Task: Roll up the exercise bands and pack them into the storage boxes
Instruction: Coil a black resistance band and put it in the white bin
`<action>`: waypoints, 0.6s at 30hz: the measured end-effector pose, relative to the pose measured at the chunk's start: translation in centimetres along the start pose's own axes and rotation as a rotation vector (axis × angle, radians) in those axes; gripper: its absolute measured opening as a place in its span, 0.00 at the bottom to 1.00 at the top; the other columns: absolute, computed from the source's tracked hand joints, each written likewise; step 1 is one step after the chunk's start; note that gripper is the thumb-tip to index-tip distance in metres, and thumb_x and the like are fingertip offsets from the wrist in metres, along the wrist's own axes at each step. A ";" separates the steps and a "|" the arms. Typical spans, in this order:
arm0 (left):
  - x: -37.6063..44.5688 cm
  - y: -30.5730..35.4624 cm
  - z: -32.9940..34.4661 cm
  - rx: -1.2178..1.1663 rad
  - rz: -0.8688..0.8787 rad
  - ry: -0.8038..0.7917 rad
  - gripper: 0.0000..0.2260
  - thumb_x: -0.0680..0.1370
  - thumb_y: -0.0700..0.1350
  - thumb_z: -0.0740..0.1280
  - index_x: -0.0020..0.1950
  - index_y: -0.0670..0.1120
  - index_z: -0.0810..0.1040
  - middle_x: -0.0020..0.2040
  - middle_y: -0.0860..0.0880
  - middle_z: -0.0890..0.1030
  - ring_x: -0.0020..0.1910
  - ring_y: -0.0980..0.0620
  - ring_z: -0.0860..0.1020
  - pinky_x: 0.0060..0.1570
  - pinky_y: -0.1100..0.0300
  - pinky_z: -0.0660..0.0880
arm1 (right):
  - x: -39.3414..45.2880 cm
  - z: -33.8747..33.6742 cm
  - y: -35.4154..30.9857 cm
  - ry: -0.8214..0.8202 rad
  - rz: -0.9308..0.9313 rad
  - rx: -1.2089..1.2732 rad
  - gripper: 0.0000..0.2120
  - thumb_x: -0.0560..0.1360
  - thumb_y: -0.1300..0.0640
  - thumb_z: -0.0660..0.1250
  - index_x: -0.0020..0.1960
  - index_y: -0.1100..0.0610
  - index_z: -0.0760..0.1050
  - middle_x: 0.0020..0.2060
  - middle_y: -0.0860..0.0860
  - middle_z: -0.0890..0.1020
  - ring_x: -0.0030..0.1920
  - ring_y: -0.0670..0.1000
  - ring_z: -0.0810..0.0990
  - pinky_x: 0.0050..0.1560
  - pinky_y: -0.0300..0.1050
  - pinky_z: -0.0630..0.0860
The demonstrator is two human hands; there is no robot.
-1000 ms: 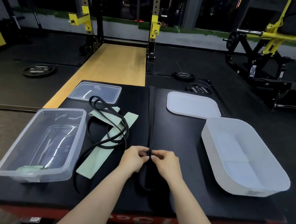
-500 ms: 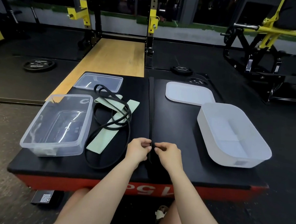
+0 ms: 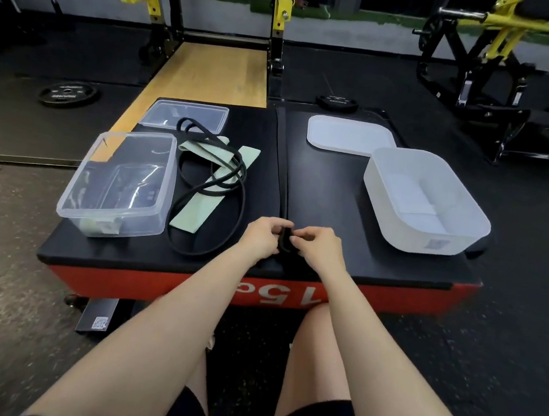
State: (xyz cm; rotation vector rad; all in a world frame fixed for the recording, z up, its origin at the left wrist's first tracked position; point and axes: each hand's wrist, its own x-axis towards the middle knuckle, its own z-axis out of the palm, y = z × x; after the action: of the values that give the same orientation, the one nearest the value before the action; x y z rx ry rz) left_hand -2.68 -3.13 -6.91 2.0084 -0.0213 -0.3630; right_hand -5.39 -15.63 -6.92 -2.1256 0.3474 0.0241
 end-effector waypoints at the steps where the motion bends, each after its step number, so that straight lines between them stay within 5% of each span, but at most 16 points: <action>1: -0.2 -0.1 -0.1 0.020 0.023 -0.001 0.21 0.77 0.30 0.56 0.63 0.46 0.77 0.59 0.44 0.77 0.57 0.46 0.76 0.52 0.55 0.78 | -0.2 0.1 0.2 0.004 0.003 0.013 0.09 0.73 0.56 0.70 0.53 0.57 0.82 0.47 0.54 0.84 0.49 0.53 0.82 0.55 0.46 0.77; 3: -0.7 -0.5 0.1 0.079 0.077 0.030 0.22 0.75 0.29 0.56 0.63 0.47 0.77 0.59 0.42 0.77 0.58 0.46 0.76 0.56 0.51 0.77 | -0.7 0.2 0.4 0.020 0.001 0.034 0.10 0.73 0.56 0.71 0.53 0.57 0.81 0.47 0.55 0.84 0.49 0.54 0.82 0.55 0.48 0.78; 8: -1.0 -0.7 1.0 0.099 0.119 0.088 0.19 0.76 0.30 0.58 0.61 0.47 0.78 0.56 0.41 0.78 0.57 0.44 0.77 0.59 0.50 0.75 | -2.1 0.3 0.2 -0.025 -0.056 -0.069 0.16 0.75 0.55 0.67 0.63 0.57 0.76 0.57 0.53 0.81 0.59 0.51 0.78 0.53 0.37 0.69; 12: -1.2 -0.7 1.0 0.089 0.090 0.112 0.21 0.76 0.30 0.57 0.61 0.48 0.79 0.54 0.46 0.77 0.54 0.50 0.75 0.49 0.67 0.74 | -2.9 0.8 0.4 -0.111 -0.111 -0.126 0.27 0.73 0.53 0.70 0.69 0.58 0.69 0.64 0.54 0.75 0.64 0.53 0.73 0.61 0.43 0.69; 18: -1.9 -1.4 0.8 0.178 0.182 0.106 0.20 0.77 0.31 0.56 0.62 0.48 0.78 0.60 0.47 0.79 0.61 0.52 0.75 0.57 0.64 0.71 | -2.5 2.1 0.3 0.025 -0.109 -0.194 0.23 0.71 0.53 0.72 0.63 0.59 0.72 0.60 0.54 0.75 0.60 0.54 0.74 0.58 0.47 0.72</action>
State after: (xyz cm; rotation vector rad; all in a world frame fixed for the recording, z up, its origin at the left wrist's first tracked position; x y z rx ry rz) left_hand -4.92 -2.88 -8.01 2.1792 -0.1743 -0.1413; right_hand -7.59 -13.44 -7.92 -2.3359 0.2520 -0.0335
